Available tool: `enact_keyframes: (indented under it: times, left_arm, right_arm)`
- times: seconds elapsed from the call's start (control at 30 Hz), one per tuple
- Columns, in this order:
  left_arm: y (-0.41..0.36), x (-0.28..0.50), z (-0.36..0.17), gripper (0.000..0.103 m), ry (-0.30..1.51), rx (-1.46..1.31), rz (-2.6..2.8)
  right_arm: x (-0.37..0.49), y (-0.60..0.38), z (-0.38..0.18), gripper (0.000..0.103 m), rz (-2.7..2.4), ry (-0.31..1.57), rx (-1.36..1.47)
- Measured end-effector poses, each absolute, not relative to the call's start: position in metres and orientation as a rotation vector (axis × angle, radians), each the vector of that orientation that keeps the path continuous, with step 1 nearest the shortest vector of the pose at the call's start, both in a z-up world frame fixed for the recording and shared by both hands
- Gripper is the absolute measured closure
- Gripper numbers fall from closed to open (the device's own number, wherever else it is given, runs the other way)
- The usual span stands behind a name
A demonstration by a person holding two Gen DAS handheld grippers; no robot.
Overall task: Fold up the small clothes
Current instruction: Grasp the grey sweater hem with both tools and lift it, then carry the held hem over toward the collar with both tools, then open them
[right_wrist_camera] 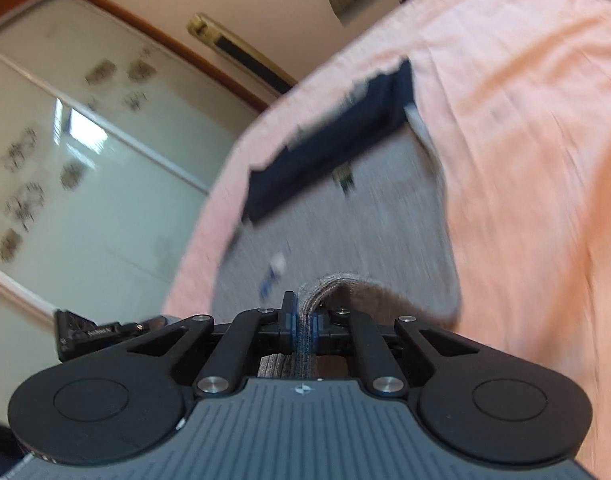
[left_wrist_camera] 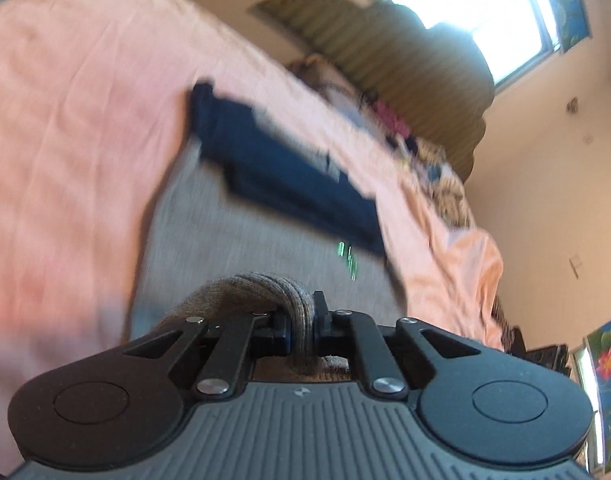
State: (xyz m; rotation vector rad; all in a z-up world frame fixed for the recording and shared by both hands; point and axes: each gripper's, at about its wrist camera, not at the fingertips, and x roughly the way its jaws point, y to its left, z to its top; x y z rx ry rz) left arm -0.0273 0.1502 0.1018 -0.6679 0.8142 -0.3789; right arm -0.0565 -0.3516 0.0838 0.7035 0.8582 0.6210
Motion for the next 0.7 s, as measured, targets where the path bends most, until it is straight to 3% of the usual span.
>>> enact_keyframes:
  times: [0.2, 0.43, 0.47, 0.5, 0.53, 0.57, 0.6, 0.63, 0.7]
  left_arm:
    - [0.148, 0.129, 0.108, 0.094, 0.758, -0.604, -0.279]
    - [0.140, 0.272, 0.073, 0.092, 0.791, -0.537, -0.154]
    - [0.141, 0.279, 0.065, 0.091, 0.813, -0.569, -0.132]
    - [0.143, 0.281, 0.059, 0.084, 0.830, -0.596, -0.113]
    - [0.145, 0.279, 0.054, 0.071, 0.846, -0.627, -0.092]
    - [0.150, 0.268, 0.051, 0.063, 0.827, -0.654, -0.082]
    - [0.154, 0.253, 0.051, 0.042, 0.777, -0.661, -0.072]
    - [0.158, 0.238, 0.053, 0.017, 0.733, -0.646, -0.052]
    - [0.167, 0.205, 0.060, 0.009, 0.687, -0.585, 0.012]
  right_arm:
    - [0.081, -0.354, 0.078, 0.090, 0.575, 0.737, 0.872]
    - [0.232, -0.341, 0.044, 0.090, 0.447, 0.763, 0.925]
    - [0.247, -0.339, 0.036, 0.085, 0.429, 0.757, 0.945]
    - [0.260, -0.337, 0.027, 0.074, 0.392, 0.749, 0.967]
    - [0.268, -0.338, 0.020, 0.061, 0.352, 0.749, 0.988]
    - [0.272, -0.339, 0.013, 0.029, 0.300, 0.747, 1.012]
    - [0.270, -0.337, 0.012, 0.021, 0.271, 0.734, 1.015]
    - [0.264, -0.336, 0.012, 0.023, 0.297, 0.710, 1.004]
    - [0.244, -0.336, 0.016, 0.022, 0.348, 0.681, 0.987]
